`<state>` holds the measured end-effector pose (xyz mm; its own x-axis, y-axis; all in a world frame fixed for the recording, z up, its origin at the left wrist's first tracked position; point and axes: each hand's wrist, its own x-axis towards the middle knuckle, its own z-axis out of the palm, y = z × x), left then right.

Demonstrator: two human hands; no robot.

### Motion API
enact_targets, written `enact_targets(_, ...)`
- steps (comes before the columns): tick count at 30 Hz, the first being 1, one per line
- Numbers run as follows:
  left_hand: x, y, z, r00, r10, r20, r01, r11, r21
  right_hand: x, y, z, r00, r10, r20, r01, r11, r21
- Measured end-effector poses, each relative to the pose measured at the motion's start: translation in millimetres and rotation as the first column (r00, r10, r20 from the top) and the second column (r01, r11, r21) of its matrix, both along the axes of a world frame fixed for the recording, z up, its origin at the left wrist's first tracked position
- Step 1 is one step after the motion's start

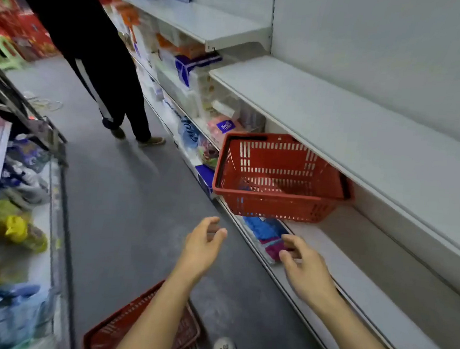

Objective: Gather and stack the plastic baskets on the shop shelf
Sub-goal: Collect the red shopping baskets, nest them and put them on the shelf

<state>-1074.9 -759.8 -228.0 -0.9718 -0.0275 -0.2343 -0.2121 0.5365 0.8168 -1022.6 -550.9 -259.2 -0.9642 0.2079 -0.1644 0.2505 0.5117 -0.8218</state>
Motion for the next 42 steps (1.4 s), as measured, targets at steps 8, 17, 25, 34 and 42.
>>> enact_targets(8, -188, -19, -36, 0.99, -0.12, 0.077, 0.127, 0.988, -0.088, -120, -29, -41, 0.969, -0.214, 0.12, 0.221, 0.974, -0.046)
enact_targets(17, -262, -9, -86, 0.971, -0.192, 0.141, 0.204, 0.976, -0.081, -158, -28, -58, 0.948, -0.297, 0.114, 0.304, 0.952, -0.048)
enact_targets(25, -252, -65, -111, 0.99, -0.061, 0.126, 0.089, 0.969, -0.231, -153, -16, -55, 0.879, -0.474, 0.057, 0.458, 0.872, 0.173)
enact_targets(34, -220, -123, -122, 0.989, 0.046, 0.143, 0.0, 0.953, -0.302, -157, 9, -68, 0.819, -0.548, 0.171, 0.447, 0.796, 0.407)
enact_targets(42, -173, -141, -112, 0.968, 0.097, 0.231, -0.057, 0.984, -0.171, -148, 16, -68, 0.882, -0.452, 0.13, 0.343, 0.807, 0.48)
